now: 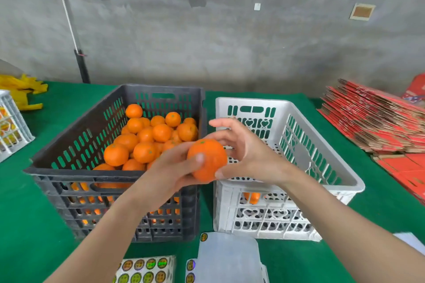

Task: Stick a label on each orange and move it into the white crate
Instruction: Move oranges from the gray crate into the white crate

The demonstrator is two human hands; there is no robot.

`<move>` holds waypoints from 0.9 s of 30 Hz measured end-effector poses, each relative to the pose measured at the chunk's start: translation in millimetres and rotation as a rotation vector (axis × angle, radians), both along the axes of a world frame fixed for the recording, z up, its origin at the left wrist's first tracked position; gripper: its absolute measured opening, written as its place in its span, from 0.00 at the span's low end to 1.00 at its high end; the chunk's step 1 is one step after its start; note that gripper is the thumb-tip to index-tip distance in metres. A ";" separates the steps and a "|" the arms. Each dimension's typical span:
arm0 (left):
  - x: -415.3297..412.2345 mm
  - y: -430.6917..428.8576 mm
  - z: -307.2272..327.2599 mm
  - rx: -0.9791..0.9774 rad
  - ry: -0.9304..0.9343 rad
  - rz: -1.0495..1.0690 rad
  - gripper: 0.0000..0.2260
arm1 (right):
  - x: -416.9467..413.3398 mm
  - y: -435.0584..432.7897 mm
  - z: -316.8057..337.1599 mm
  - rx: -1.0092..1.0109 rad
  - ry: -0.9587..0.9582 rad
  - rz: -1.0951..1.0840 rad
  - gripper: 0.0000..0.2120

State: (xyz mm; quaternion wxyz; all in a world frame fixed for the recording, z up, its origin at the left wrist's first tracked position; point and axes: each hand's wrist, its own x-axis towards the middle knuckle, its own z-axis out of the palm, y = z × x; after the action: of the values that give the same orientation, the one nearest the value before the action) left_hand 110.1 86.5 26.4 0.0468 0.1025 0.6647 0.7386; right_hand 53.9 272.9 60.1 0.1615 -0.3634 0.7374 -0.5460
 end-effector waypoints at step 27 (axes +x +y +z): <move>29.3 46.2 -197.4 0.143 -0.847 0.379 0.41 | 74.6 51.4 -220.9 0.985 0.203 0.124 0.18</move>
State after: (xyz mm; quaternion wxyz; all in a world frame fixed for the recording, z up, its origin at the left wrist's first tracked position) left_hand 139.4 132.7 -171.0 0.1711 -0.3279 0.5415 0.7550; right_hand 128.5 324.3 -160.7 0.2734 -0.3381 0.8965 -0.0846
